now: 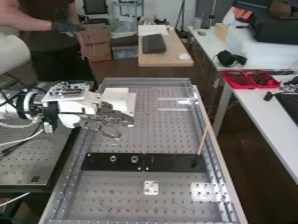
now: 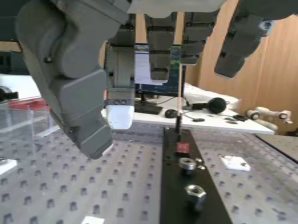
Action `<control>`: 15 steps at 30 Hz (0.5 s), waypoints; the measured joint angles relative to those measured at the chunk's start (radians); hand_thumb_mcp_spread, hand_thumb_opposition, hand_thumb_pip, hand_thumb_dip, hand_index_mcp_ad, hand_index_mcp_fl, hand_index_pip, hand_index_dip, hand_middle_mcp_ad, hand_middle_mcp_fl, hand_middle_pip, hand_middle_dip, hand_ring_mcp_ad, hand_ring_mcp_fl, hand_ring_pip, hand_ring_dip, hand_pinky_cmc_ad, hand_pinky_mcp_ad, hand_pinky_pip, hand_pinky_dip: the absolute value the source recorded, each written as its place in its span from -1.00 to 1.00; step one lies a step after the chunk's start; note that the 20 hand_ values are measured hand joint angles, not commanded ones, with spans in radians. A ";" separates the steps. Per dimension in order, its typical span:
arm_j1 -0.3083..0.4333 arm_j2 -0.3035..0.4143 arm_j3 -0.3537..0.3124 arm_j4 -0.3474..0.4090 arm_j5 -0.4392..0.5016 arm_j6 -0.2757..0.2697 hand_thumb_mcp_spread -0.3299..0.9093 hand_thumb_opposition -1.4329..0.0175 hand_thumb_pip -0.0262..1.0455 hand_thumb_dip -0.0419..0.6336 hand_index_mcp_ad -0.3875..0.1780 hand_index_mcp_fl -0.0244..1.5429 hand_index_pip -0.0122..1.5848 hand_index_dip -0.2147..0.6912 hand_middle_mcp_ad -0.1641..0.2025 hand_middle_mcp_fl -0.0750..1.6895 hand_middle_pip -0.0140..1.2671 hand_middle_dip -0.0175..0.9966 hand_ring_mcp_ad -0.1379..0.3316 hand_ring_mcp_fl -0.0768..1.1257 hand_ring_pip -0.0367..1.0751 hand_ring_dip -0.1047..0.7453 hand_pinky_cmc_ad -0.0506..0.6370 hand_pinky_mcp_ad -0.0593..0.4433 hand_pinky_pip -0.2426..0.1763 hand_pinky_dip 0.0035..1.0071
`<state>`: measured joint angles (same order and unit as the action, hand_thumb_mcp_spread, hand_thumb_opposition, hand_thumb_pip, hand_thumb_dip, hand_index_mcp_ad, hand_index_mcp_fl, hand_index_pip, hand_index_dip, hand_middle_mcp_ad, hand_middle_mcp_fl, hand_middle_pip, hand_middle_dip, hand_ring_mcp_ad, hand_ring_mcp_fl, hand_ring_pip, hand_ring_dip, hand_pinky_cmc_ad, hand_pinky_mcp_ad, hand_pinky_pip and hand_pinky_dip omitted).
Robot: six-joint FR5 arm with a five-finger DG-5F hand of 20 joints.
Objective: Grab the smaller nut and place it in the white container
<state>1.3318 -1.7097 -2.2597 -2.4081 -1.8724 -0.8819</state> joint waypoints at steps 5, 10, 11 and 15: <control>0.053 0.000 0.022 -0.024 -0.034 0.011 0.29 -0.31 0.16 -0.24 0.01 -0.48 0.92 0.10 0.30 -0.69 -0.79 -0.47 0.06 -0.85 -0.77 -0.42 0.11 0.30 0.33 -0.66; 0.114 -0.011 0.049 -0.052 -0.077 0.020 0.29 -0.31 0.16 -0.24 0.01 -0.48 0.92 0.10 0.30 -0.69 -0.79 -0.47 0.07 -0.85 -0.75 -0.38 0.10 0.30 0.33 -0.66; 0.120 -0.013 0.052 -0.055 -0.082 0.021 0.29 -0.30 0.16 -0.24 0.01 -0.48 0.92 0.10 0.32 -0.69 -0.79 -0.47 0.07 -0.85 -0.75 -0.38 0.11 0.30 0.33 -0.66; 0.164 -0.031 0.070 -0.070 -0.114 0.033 0.29 -0.31 0.16 -0.24 0.01 -0.48 0.92 0.10 0.30 -0.69 -0.79 -0.47 0.05 -0.85 -0.75 -0.38 0.11 0.30 0.33 -0.66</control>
<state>1.4958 -1.7409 -2.1899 -2.4778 -1.9867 -0.8489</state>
